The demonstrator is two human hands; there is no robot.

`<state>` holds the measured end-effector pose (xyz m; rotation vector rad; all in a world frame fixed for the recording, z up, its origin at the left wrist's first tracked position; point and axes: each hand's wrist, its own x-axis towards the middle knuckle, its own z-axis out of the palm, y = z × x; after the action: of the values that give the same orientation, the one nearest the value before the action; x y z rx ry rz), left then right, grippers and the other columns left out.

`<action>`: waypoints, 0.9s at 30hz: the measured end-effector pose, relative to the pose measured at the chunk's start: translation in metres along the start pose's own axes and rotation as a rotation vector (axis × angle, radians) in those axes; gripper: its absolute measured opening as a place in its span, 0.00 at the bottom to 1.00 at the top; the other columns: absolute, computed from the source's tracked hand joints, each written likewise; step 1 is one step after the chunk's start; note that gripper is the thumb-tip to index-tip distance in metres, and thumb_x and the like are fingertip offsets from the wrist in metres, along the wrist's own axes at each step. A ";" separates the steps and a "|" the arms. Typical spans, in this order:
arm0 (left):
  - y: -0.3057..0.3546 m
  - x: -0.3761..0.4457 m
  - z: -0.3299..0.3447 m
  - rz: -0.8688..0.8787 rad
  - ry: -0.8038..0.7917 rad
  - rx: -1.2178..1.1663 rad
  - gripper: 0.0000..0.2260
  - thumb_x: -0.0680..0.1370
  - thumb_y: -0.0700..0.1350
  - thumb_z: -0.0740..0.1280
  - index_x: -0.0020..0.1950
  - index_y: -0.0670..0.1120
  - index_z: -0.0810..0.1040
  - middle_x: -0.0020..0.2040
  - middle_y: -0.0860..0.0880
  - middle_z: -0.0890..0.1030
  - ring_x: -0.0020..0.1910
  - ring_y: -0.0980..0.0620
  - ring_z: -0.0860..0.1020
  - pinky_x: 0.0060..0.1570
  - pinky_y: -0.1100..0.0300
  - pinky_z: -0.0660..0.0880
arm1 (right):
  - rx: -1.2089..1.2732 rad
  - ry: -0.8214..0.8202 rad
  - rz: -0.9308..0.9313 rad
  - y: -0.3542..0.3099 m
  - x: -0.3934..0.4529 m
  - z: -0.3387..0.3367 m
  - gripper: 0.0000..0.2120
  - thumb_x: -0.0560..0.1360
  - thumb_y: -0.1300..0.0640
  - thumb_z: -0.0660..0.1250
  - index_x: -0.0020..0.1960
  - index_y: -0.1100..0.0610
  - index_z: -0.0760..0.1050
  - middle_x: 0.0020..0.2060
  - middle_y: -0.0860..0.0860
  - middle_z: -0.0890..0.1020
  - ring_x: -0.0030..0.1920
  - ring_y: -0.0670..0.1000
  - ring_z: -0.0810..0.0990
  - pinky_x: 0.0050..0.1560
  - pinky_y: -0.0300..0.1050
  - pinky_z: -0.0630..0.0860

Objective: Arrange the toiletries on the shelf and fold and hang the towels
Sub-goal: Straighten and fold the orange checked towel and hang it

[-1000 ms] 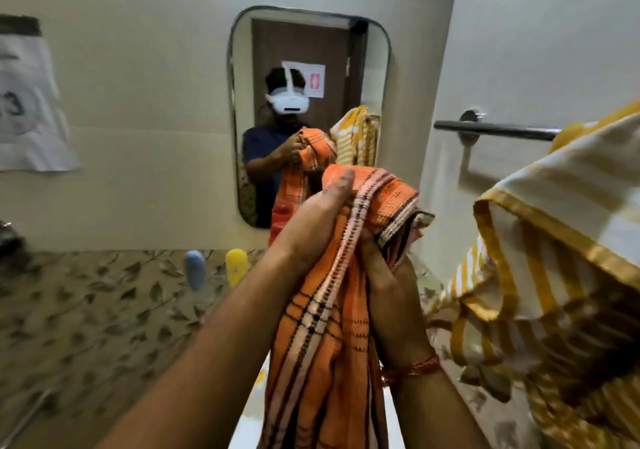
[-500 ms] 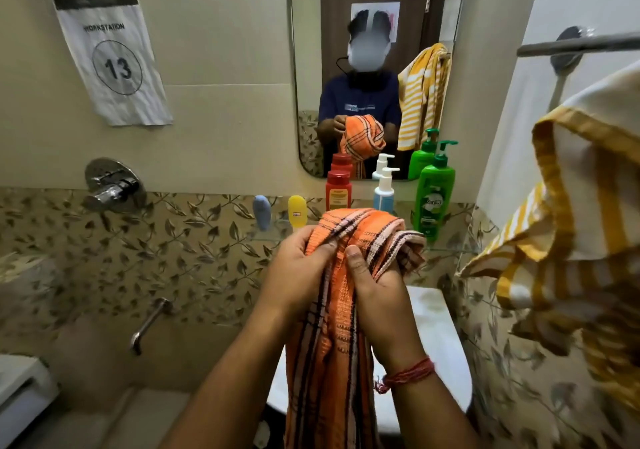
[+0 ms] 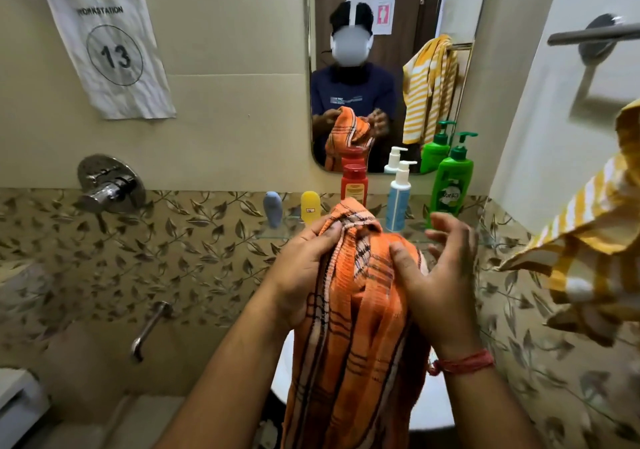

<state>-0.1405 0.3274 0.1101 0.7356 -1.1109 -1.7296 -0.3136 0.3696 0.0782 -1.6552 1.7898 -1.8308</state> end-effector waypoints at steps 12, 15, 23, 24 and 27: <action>0.005 0.008 -0.012 -0.043 -0.229 0.504 0.20 0.79 0.61 0.64 0.59 0.48 0.83 0.57 0.40 0.84 0.57 0.39 0.82 0.64 0.37 0.74 | -0.103 -0.617 -0.156 -0.033 0.035 -0.001 0.08 0.79 0.46 0.64 0.52 0.49 0.78 0.44 0.45 0.83 0.45 0.42 0.80 0.49 0.51 0.79; 0.009 0.004 -0.012 -0.011 -0.243 0.796 0.19 0.75 0.60 0.71 0.61 0.53 0.79 0.55 0.49 0.85 0.53 0.49 0.85 0.59 0.46 0.80 | -0.068 -0.640 -0.084 -0.035 0.047 -0.014 0.11 0.81 0.48 0.62 0.46 0.52 0.79 0.41 0.50 0.83 0.43 0.50 0.81 0.48 0.59 0.79; -0.015 0.011 -0.012 0.320 0.251 1.141 0.15 0.72 0.28 0.63 0.46 0.46 0.82 0.43 0.50 0.82 0.45 0.51 0.79 0.43 0.54 0.76 | 0.320 -0.663 0.188 -0.036 0.077 -0.075 0.16 0.80 0.51 0.61 0.42 0.55 0.84 0.40 0.53 0.87 0.38 0.47 0.86 0.37 0.36 0.80; -0.020 0.013 -0.012 0.341 0.311 1.086 0.16 0.72 0.28 0.63 0.48 0.47 0.82 0.44 0.51 0.82 0.46 0.54 0.79 0.44 0.57 0.76 | 0.358 -0.703 0.211 -0.037 0.078 -0.078 0.16 0.80 0.51 0.61 0.41 0.56 0.84 0.39 0.54 0.87 0.38 0.48 0.86 0.36 0.35 0.80; -0.025 0.015 -0.015 0.347 0.428 0.998 0.15 0.77 0.33 0.63 0.50 0.52 0.79 0.45 0.53 0.83 0.47 0.57 0.80 0.41 0.61 0.74 | 0.479 -0.764 0.257 -0.035 0.081 -0.086 0.16 0.76 0.48 0.61 0.48 0.57 0.83 0.42 0.56 0.88 0.42 0.52 0.87 0.39 0.39 0.82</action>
<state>-0.1433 0.3121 0.0807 1.3271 -1.6483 -0.5980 -0.3871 0.3800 0.1766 -1.5318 1.0711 -1.1462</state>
